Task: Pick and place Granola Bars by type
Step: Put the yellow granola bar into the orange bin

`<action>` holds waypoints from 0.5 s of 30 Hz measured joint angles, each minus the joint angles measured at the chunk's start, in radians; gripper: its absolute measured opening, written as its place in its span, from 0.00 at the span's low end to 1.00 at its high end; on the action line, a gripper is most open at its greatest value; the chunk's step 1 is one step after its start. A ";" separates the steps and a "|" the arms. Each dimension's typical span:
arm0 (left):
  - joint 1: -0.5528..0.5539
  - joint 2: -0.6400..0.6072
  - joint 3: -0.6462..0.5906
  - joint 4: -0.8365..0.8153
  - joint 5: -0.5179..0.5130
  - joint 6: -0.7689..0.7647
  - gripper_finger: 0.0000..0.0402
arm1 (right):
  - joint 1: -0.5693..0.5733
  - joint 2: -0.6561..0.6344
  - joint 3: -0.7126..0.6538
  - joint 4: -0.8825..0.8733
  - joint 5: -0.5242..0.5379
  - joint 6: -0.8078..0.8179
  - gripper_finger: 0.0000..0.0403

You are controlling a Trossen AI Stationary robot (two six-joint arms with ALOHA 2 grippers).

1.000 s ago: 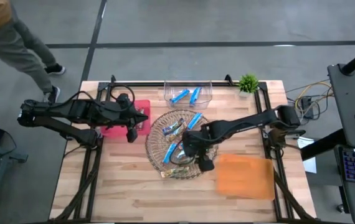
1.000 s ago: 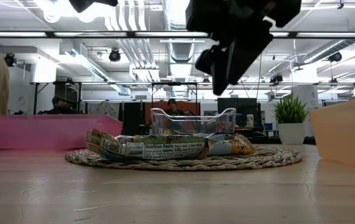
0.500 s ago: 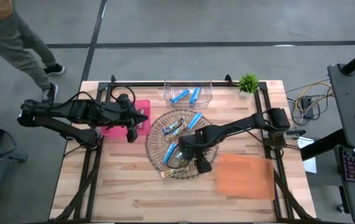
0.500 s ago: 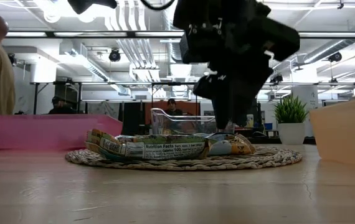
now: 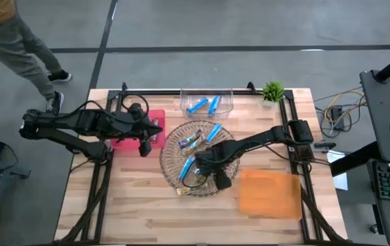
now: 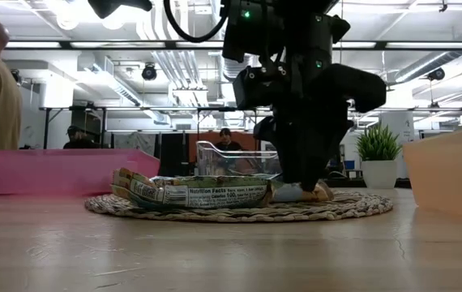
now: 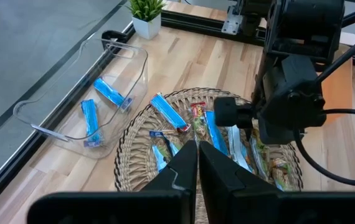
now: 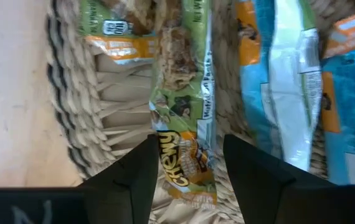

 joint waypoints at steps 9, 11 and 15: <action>0.000 0.000 0.000 0.000 0.000 -0.001 0.00 | 0.002 0.000 -0.010 0.000 0.001 -0.001 0.43; 0.000 0.000 0.000 0.000 0.000 -0.001 0.00 | 0.005 0.000 -0.010 0.002 0.000 -0.001 0.42; 0.000 0.000 0.000 0.000 0.000 -0.001 0.00 | 0.007 0.002 -0.012 0.004 0.000 -0.004 0.42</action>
